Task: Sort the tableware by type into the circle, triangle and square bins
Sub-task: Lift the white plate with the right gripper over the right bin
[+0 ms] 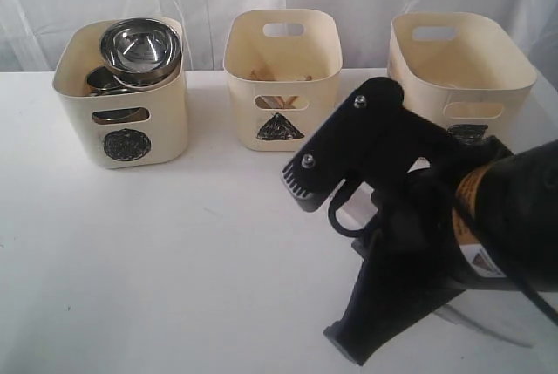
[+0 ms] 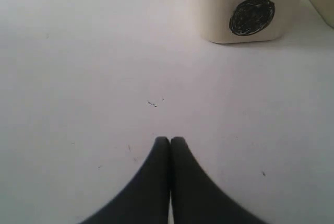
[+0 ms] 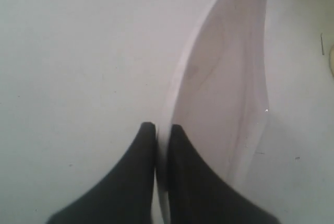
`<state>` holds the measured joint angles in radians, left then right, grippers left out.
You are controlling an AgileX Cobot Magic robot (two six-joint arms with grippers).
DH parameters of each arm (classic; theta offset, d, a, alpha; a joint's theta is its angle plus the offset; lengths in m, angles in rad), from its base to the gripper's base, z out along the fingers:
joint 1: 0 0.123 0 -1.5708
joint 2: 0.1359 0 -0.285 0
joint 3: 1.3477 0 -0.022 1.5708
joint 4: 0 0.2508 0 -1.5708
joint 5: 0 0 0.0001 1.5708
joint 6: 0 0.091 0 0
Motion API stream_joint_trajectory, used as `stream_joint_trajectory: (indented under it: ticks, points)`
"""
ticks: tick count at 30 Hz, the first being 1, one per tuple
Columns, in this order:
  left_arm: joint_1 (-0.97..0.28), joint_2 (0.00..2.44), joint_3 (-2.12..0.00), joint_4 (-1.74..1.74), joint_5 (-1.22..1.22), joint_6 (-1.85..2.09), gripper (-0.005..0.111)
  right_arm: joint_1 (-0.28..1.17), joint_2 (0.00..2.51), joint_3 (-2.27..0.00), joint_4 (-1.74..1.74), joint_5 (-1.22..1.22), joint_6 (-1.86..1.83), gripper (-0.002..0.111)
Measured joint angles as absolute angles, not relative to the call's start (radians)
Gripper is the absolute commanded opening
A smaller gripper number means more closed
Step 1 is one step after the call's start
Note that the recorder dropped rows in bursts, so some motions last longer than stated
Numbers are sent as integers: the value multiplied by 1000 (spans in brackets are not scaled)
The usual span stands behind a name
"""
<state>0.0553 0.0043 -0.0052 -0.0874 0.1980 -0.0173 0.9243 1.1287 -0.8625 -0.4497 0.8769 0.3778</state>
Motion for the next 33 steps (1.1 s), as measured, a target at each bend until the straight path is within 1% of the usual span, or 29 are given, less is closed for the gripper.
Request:
stream_joint_trajectory:
  ticks: [8,11,33]
  points:
    - [55,4,-5,-87,198,-17,0,924,1025,-872,-540,878,494,0]
    - [55,4,-5,-87,198,-17,0,927,997,-912,-574,878,507,0]
    - [55,4,-5,-87,198,-17,0,927,991,-1037,-790,899,464,0]
